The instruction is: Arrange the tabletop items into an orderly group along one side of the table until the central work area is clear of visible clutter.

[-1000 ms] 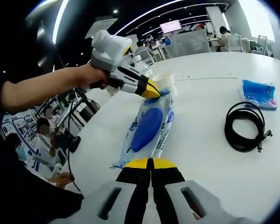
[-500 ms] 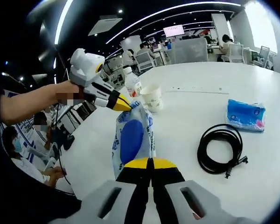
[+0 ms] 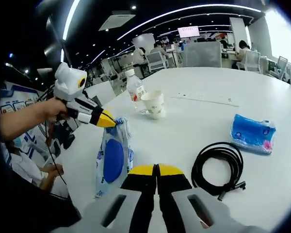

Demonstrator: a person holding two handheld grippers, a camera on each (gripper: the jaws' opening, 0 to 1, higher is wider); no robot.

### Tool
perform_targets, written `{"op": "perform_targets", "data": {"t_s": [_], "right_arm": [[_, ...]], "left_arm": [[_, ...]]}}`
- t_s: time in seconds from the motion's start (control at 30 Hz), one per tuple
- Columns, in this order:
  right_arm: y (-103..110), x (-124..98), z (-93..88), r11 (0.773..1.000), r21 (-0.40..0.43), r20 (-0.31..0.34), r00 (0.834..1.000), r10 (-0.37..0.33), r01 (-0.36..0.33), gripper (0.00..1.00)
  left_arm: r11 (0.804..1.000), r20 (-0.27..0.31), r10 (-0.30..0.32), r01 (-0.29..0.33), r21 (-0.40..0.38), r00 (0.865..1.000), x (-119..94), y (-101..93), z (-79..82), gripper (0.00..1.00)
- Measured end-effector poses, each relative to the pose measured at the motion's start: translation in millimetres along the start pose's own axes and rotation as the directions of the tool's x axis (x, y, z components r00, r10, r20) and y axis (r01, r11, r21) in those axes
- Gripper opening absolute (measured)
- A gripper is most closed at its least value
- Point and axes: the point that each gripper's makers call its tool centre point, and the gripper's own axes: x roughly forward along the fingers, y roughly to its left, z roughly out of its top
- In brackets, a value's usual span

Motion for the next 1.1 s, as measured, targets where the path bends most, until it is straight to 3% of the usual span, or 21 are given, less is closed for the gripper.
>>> {"op": "perform_targets", "data": {"t_s": [0.1, 0.17, 0.23, 0.4, 0.57, 0.87, 1.1], "right_arm": [[9.0, -2.4, 4.8, 0.997, -0.08, 0.063, 0.998, 0.001, 0.004, 0.0], [23.1, -4.4, -3.0, 0.99, -0.136, 0.052, 0.997, 0.053, -0.046, 0.0], [30.8, -7.4, -9.6, 0.995, -0.101, 0.059, 0.998, 0.032, -0.026, 0.0], [57.7, -13.1, -38.5, 0.996, 0.062, 0.025, 0.998, 0.065, -0.067, 0.27], [81.1, -17.6, -63.1, 0.992, 0.105, 0.005, 0.998, 0.068, -0.068, 0.3], [108.9, -5.5, -93.0, 0.975, 0.214, -0.053, 0.996, 0.073, -0.06, 0.32], [111.1, 10.9, -107.1, 0.959, 0.282, -0.095, 0.994, 0.053, -0.024, 0.3]], "left_arm": [[0.998, 0.011, 0.011, -0.01, -0.067, 1.0, 0.0, 2.7, -4.3, 0.0], [0.995, 0.009, 0.019, -0.018, -0.097, 1.0, -0.4, 5.1, -7.0, 0.0], [0.991, 0.012, 0.019, -0.018, -0.132, 1.0, -0.4, 7.3, -8.5, 0.0], [0.991, 0.014, 0.027, -0.024, -0.133, 1.0, -1.1, 9.7, -9.4, 0.0], [0.99, 0.021, 0.03, -0.027, -0.141, 0.999, -2.3, 11.8, -9.8, 0.0], [0.989, 0.027, 0.025, -0.021, -0.148, 0.999, -3.9, 12.8, -10.3, 0.0], [0.988, 0.032, 0.017, -0.012, -0.155, 0.999, -3.4, 12.4, -9.4, 0.0]]}}
